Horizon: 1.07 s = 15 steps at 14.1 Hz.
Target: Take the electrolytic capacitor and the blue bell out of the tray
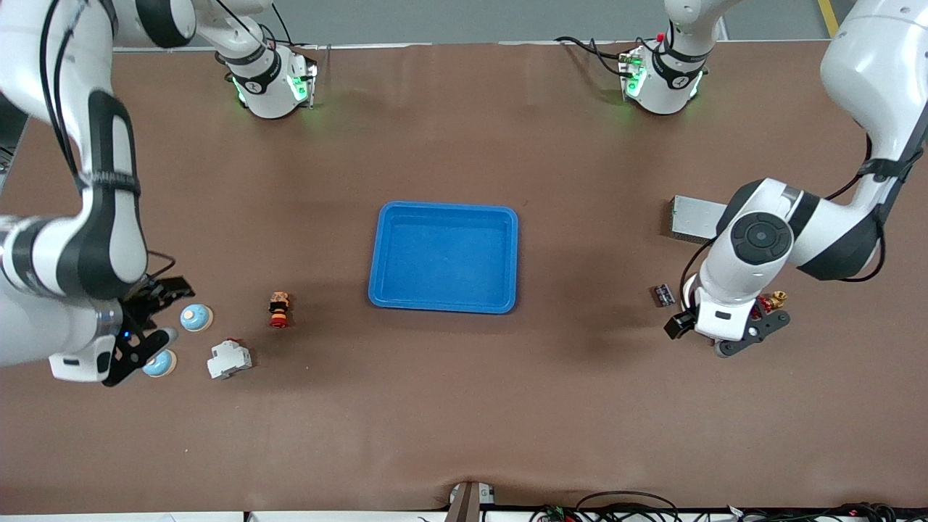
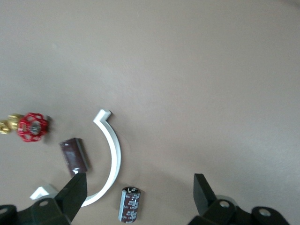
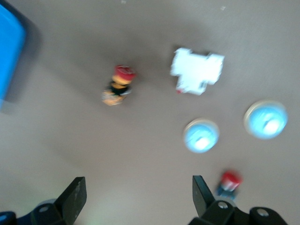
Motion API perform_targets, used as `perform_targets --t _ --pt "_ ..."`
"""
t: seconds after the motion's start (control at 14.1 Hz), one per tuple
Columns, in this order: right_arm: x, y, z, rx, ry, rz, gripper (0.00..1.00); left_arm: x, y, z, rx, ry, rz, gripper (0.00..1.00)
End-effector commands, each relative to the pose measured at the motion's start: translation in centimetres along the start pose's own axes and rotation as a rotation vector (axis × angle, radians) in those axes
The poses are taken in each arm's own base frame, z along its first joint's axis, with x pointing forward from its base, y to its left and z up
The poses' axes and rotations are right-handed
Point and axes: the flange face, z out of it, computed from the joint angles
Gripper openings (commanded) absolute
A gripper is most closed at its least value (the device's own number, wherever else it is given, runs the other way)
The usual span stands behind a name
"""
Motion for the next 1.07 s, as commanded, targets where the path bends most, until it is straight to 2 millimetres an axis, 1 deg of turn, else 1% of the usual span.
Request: perform_targets --t 0.0,0.07,0.14,0.21,0.28,0.36,0.43,0.5,0.57,0.64,0.71,0.78,0.85,0.92,0.99 --pt "-4.6 -7.5 -2.5 0.009 -0.045 0.221 1.0 1.8 -0.4 -5.3 0.014 0.019 -0.032 1.0" --pt "-6.3 -9.6 -2.7 0.012 -0.05 0.276 1.0 2.3 -0.5 -7.2 0.022 0.026 -0.032 1.0" --pt "-7.9 -11.0 -2.2 0.015 -0.06 0.324 1.0 2.9 -1.0 -8.9 0.042 0.035 -0.04 1.0" --pt "-9.7 -11.6 -2.0 0.02 -0.044 0.37 1.0 3.3 -1.2 -10.3 0.051 0.041 -0.03 1.0" --pt "-11.5 -12.0 -1.2 0.026 -0.025 0.391 1.0 3.0 -1.1 -11.5 0.064 0.037 -0.001 1.0" --pt "-13.4 -12.3 -0.6 0.029 0.008 0.396 1.0 3.2 -1.5 -12.6 0.082 0.022 0.013 1.0" --pt "-15.2 -12.5 0.1 0.017 0.033 0.401 1.0 3.6 -1.9 -14.5 0.089 0.018 0.017 1.0" --pt "-16.8 -12.0 0.7 0.015 0.06 0.417 1.0 3.7 -2.1 -15.6 0.09 0.016 0.038 1.0" --pt "-18.1 -11.6 1.0 0.022 0.078 0.434 1.0 3.7 -1.9 -16.6 0.081 0.022 0.062 1.0" --pt "-18.9 -11.5 0.9 0.023 0.087 0.44 1.0 3.7 -2.0 -17.1 0.082 0.031 0.078 1.0" --pt "-19.8 -10.8 0.8 0.033 0.083 0.461 1.0 3.6 -1.9 -17.6 0.079 0.036 0.114 1.0" --pt "-20.6 -10.3 0.2 0.042 0.072 0.476 1.0 3.5 -1.8 -18.6 0.08 0.053 0.162 1.0" --pt "-20.8 -10.4 -1.3 0.042 0.071 0.475 1.0 3.3 -1.4 -19.1 0.08 0.059 0.219 1.0" --pt "-21.2 -10.3 -3.7 0.029 0.083 0.476 1.0 3.4 -1.9 -19.7 0.082 0.051 0.284 1.0" --pt "-21.3 -9.4 -5.1 0.029 0.059 0.496 1.0 2.4 -1.7 -21.9 0.069 0.047 0.345 1.0"
